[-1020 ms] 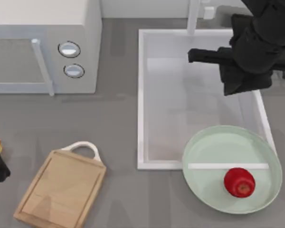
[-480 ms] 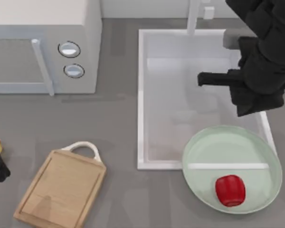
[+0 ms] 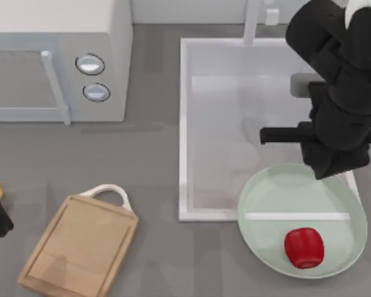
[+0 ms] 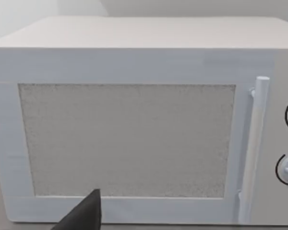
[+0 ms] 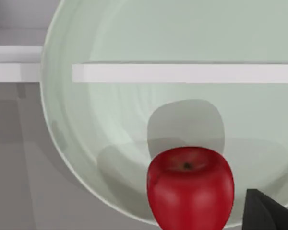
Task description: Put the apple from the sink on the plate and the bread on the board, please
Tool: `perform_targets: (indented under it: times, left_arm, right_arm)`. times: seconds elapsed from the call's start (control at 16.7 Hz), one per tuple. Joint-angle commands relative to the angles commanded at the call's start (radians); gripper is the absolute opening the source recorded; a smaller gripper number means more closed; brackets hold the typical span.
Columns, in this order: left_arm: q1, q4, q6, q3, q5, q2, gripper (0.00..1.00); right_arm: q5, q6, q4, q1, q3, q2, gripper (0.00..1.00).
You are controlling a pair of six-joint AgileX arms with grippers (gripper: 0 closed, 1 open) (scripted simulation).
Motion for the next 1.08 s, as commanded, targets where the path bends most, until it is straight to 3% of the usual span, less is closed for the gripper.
perform_targets:
  times: [0.36, 1.08]
  left_arm:
    - [0.000, 0.000, 0.000, 0.000, 0.000, 0.000, 1.00]
    - [0.000, 0.000, 0.000, 0.000, 0.000, 0.000, 1.00]
  right_arm:
    - [0.003, 0.000, 0.014, 0.000, -0.019, 0.016, 0.00]
    - [0.003, 0.000, 0.014, 0.000, -0.019, 0.016, 0.90]
